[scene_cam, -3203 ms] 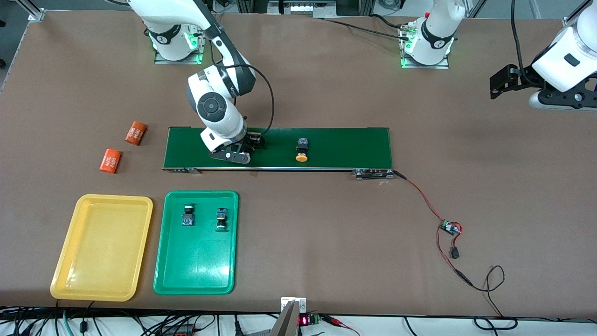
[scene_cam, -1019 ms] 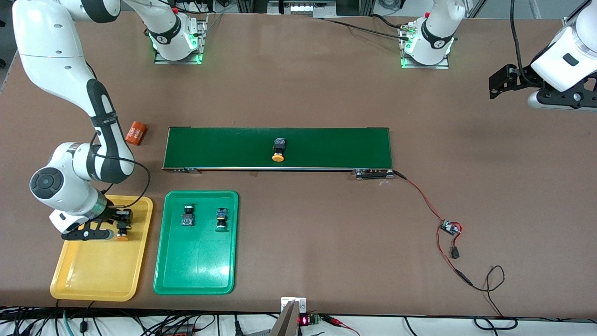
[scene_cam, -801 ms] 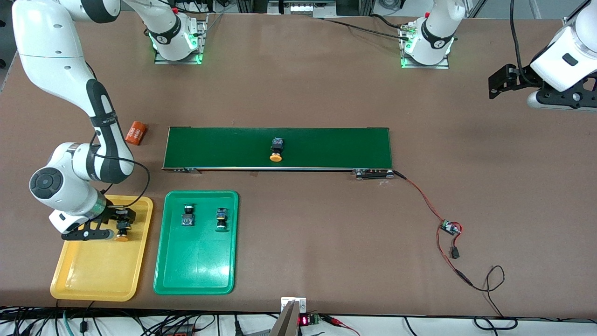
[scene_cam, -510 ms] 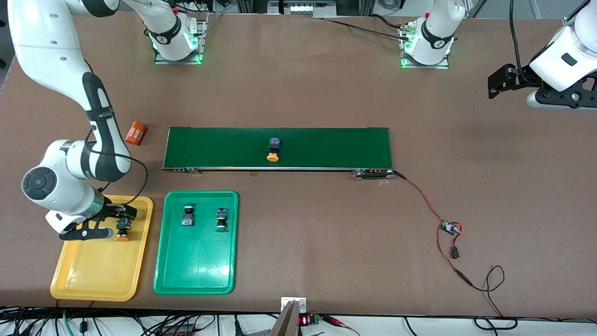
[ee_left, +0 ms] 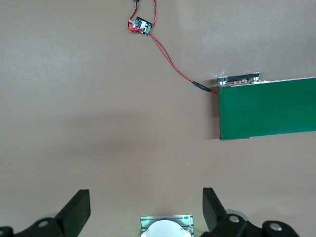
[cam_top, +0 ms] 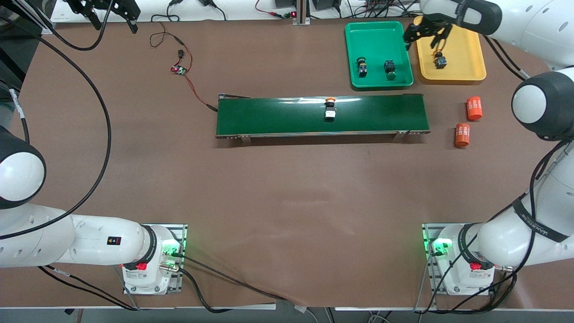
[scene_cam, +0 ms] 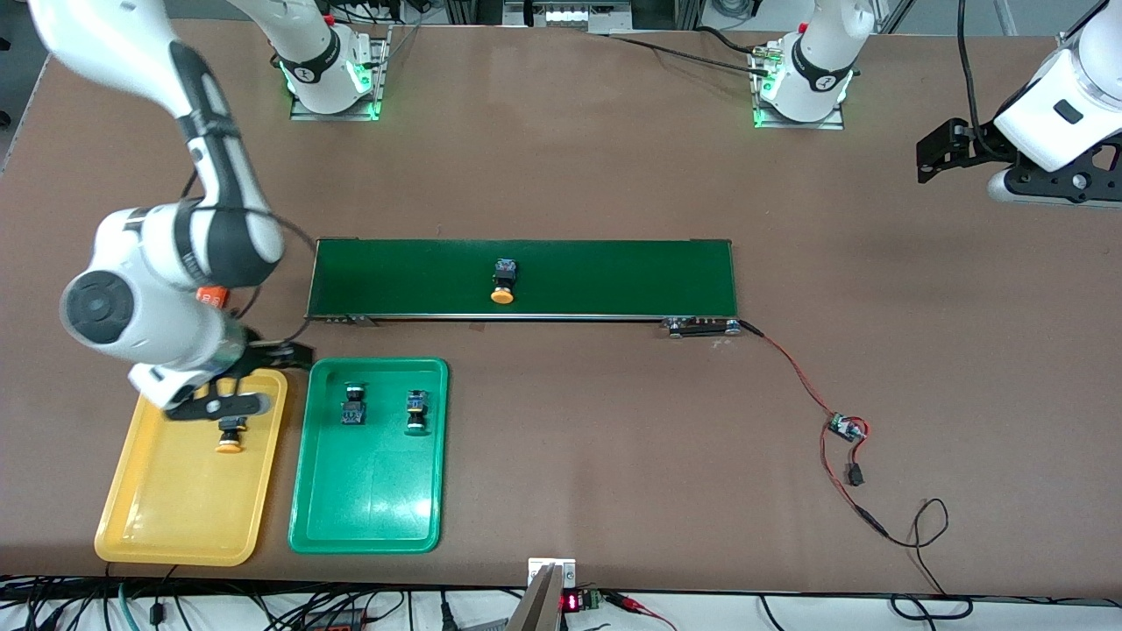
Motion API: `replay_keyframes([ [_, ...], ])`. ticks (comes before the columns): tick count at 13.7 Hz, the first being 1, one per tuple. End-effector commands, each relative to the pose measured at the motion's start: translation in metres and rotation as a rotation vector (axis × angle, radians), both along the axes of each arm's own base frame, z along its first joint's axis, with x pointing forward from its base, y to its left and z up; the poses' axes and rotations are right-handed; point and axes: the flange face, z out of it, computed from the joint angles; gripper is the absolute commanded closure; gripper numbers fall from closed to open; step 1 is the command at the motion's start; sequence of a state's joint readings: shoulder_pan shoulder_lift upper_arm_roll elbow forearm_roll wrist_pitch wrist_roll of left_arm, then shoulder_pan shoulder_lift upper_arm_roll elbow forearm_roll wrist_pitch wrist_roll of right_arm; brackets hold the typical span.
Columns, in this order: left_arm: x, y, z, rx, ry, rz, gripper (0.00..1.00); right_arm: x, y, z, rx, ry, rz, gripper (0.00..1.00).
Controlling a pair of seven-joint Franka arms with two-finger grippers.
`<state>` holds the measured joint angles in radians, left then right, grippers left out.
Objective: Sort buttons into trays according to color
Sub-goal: 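Move the right gripper back to the belt and grasp the last yellow button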
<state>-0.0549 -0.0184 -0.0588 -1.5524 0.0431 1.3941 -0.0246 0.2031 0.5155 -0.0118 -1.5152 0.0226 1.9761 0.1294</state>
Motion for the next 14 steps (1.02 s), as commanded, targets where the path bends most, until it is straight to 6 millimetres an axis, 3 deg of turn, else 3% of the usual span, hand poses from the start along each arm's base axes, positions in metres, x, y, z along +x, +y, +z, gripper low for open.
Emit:
replay_keyframes([
  [1,0.001,0.004,0.006,-0.015,0.006,0.003,0.00,-0.031,0.075,0.011,-0.005,0.027,-0.082,0.00],
  [6,0.002,0.010,0.005,-0.015,0.010,0.004,0.00,-0.090,0.188,0.000,0.026,0.089,-0.188,0.00],
  [9,0.004,0.016,0.005,-0.017,0.004,0.014,0.00,-0.114,0.219,-0.010,0.001,0.103,-0.240,0.00],
  [12,0.003,0.016,0.004,-0.017,0.011,0.014,0.00,-0.135,0.230,-0.033,-0.035,0.130,-0.255,0.00],
  [14,0.003,0.016,0.004,-0.017,0.008,0.014,0.00,-0.145,0.225,-0.053,-0.050,0.140,-0.251,0.00],
])
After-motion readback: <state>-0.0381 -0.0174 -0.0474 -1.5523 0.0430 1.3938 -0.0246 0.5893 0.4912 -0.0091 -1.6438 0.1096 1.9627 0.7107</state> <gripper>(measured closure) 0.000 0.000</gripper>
